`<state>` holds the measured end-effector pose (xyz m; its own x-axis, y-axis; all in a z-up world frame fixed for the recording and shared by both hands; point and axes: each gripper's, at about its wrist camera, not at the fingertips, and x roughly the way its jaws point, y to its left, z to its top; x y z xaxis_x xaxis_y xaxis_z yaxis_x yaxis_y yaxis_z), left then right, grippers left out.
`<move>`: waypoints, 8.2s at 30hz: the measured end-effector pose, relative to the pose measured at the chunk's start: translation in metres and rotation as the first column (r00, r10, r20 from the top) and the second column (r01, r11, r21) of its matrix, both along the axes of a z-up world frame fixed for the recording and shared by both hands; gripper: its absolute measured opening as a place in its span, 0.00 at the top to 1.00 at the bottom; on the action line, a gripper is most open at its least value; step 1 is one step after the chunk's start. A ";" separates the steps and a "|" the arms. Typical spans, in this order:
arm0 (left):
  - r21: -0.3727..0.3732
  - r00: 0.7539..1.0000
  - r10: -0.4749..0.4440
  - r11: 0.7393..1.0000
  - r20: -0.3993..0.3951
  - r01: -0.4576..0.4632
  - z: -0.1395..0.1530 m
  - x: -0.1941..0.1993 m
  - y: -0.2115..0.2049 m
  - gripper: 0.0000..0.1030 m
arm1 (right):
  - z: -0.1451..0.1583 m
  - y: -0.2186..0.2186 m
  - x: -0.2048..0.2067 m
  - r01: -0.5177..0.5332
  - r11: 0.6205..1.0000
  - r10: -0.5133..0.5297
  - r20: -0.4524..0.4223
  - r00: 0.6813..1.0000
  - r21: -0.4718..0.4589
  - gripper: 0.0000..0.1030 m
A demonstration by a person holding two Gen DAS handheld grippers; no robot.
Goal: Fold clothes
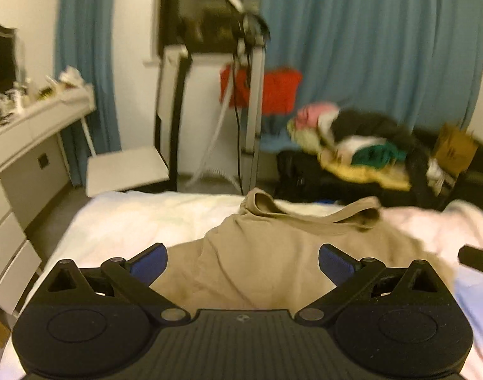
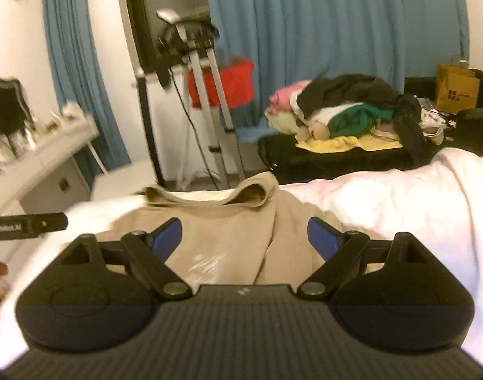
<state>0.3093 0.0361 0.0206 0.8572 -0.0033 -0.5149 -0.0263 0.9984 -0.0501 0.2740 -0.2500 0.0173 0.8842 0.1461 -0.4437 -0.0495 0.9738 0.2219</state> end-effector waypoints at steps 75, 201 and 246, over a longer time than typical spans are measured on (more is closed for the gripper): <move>-0.289 0.822 -0.017 0.940 -0.570 -0.181 -0.094 -0.236 0.073 0.34 | -0.079 -0.022 -0.123 0.100 0.966 -0.108 0.021 0.994 0.238 0.15; -0.340 0.631 -0.765 0.632 -0.128 0.697 -0.148 -0.238 -0.307 0.90 | -0.073 -0.168 -0.212 0.190 0.847 -0.245 0.047 0.968 0.497 0.13; -0.355 0.965 -0.261 0.901 0.013 0.249 -0.125 -0.155 -0.091 0.17 | -0.224 -0.196 0.086 0.269 0.623 -0.342 -0.053 0.938 0.734 0.92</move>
<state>0.1548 -0.0554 -0.1049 0.7846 -0.4052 -0.4693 0.2187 0.8891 -0.4020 0.3603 -0.4463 -0.2069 0.9656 0.1005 -0.2399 0.1669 0.4679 0.8679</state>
